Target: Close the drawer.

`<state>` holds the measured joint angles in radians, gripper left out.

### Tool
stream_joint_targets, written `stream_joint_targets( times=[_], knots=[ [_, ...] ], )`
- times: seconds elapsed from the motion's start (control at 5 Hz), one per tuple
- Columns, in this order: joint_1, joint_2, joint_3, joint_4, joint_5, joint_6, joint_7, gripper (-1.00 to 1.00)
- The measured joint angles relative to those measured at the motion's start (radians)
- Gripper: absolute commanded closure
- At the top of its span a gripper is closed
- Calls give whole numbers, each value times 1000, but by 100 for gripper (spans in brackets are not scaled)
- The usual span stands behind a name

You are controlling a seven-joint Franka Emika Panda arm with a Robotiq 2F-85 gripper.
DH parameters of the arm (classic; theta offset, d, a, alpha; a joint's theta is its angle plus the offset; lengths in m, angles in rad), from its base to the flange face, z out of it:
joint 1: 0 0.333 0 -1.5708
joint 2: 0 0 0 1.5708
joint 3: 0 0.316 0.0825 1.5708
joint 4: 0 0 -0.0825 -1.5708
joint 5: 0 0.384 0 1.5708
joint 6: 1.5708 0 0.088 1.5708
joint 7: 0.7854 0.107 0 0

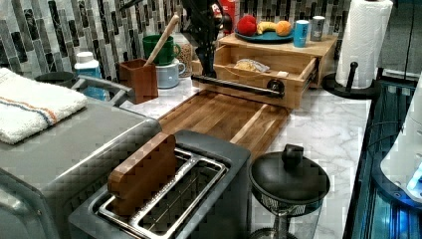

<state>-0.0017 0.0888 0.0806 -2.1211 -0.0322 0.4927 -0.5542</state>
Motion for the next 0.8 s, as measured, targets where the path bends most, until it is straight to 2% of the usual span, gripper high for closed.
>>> stream_joint_targets(
  times=[0.2, 0.8],
  knots=[
    [-16, 29, 0, -20, 0, 85, -26, 100],
    [-45, 89, -48, -86, -19, 176, -207, 100]
  ],
)
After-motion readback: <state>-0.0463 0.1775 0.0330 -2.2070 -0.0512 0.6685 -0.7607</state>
